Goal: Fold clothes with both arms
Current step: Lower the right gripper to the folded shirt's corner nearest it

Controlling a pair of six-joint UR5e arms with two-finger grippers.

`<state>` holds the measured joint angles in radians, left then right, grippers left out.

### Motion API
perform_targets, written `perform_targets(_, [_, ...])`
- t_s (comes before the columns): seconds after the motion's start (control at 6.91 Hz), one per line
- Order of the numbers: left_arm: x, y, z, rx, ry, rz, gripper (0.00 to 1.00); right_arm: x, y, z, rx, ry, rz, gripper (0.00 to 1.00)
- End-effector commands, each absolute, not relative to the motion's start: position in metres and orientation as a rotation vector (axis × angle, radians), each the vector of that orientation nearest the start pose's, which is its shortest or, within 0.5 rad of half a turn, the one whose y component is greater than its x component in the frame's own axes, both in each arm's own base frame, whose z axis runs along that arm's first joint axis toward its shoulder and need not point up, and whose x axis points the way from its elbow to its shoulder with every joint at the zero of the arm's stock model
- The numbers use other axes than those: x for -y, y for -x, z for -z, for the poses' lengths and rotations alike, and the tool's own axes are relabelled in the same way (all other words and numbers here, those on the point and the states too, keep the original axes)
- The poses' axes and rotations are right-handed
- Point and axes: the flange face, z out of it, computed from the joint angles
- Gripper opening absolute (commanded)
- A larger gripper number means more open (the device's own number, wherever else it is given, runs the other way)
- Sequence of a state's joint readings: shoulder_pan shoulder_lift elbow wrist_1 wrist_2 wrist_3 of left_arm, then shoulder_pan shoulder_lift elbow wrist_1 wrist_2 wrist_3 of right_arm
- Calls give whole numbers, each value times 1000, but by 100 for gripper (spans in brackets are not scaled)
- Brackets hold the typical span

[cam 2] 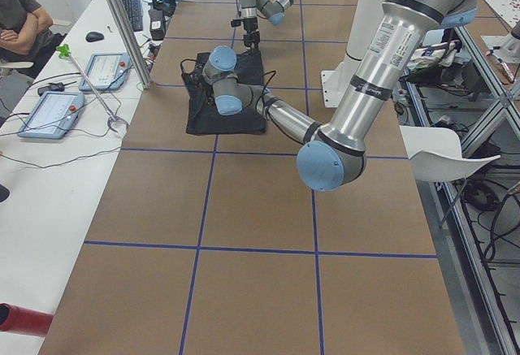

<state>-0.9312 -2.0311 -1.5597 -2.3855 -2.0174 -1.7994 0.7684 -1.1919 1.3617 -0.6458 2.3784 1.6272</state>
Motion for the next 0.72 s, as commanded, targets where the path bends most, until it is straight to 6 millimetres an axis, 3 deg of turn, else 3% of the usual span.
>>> perform_targets(0.0, [582,-320,-305,-1327,-67,708,100,494,421,-434,1218,324,-263,0])
perform_targets(0.29, [583,-318,-307,-1324,-69,713,100,483,412,-418,1250,343,-219,0])
perform_targets(0.58, [583,-317,-306,-1325,-72,715,100,440,398,-406,1285,345,-140,0])
